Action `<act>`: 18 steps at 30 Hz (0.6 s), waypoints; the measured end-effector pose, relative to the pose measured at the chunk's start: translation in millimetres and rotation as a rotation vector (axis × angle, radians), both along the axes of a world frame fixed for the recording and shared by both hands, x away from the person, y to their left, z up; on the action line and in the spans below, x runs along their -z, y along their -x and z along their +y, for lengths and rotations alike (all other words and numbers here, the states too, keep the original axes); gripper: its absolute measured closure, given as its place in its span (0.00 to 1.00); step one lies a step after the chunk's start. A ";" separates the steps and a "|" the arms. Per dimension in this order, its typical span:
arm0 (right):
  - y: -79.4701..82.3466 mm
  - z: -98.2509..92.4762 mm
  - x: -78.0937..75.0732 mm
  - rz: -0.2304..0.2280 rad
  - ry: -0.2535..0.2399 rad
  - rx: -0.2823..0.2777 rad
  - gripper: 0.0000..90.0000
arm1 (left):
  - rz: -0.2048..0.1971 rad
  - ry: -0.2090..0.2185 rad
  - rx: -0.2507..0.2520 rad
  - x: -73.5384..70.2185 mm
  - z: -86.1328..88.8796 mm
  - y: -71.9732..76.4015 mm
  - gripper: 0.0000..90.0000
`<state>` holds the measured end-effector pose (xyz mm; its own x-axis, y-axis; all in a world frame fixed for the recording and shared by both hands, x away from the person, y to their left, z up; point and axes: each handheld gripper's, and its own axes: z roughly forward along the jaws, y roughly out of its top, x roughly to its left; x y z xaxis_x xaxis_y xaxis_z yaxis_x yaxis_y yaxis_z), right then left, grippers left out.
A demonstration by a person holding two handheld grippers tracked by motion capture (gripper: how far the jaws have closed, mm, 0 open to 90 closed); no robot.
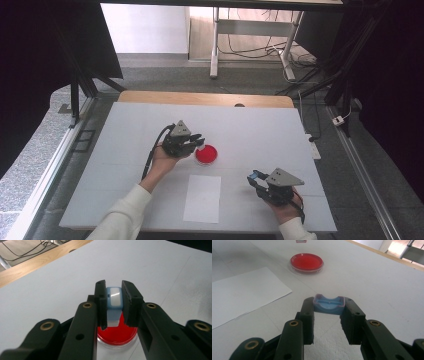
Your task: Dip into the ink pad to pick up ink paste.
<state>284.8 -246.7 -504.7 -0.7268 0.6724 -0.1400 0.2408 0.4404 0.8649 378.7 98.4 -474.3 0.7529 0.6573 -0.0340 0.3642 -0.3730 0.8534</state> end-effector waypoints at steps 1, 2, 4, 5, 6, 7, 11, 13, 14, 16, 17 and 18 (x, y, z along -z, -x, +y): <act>0.0 -0.1 0.0 0.000 0.000 0.000 0.71 | 0.002 0.004 0.003 -0.7 0.7 0.4 0.84; -0.1 -0.1 0.0 0.000 -0.002 -0.001 0.71 | 0.003 0.006 0.004 -1.6 1.4 0.9 0.84; -0.1 0.0 0.0 -0.001 -0.002 -0.002 0.71 | 0.004 0.012 0.009 -3.7 2.9 1.9 0.84; -0.1 0.0 0.0 -0.001 -0.002 -0.002 0.71 | 0.004 0.017 0.012 -4.9 3.6 2.4 0.84; 0.0 -0.1 -0.1 -0.001 -0.001 -0.002 0.71 | 0.006 0.022 0.015 -6.3 4.4 3.0 0.84; 0.0 -0.2 -0.3 -0.001 0.000 0.000 0.71 | 0.008 0.023 0.022 -7.6 5.3 3.5 0.84; -0.1 -0.7 -0.5 -0.002 -0.004 0.000 0.71 | 0.019 0.023 0.039 -10.9 8.1 5.8 0.84; -0.1 -0.8 -0.6 -0.002 -0.003 0.000 0.71 | 0.023 0.022 0.043 -11.6 9.6 6.5 0.84; -0.1 -0.8 -0.6 -0.002 -0.002 0.000 0.71 | 0.024 0.023 0.042 -11.8 10.2 6.8 0.84; -0.2 -0.8 -0.6 -0.002 -0.004 -0.002 0.71 | 0.026 0.025 0.043 -12.3 11.1 7.2 0.84; -0.1 -0.8 -0.6 -0.003 -0.004 -0.002 0.71 | 0.027 0.027 0.046 -12.7 11.6 7.3 0.84; -0.1 -1.0 -0.7 -0.003 -0.005 -0.001 0.71 | 0.029 0.032 0.050 -13.0 11.9 7.5 0.84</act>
<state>284.9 -247.7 -504.0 -0.7272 0.6722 -0.1390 0.2379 0.4368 0.8675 371.2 110.3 -461.2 0.7829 0.6174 -0.0766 0.3704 -0.3637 0.8547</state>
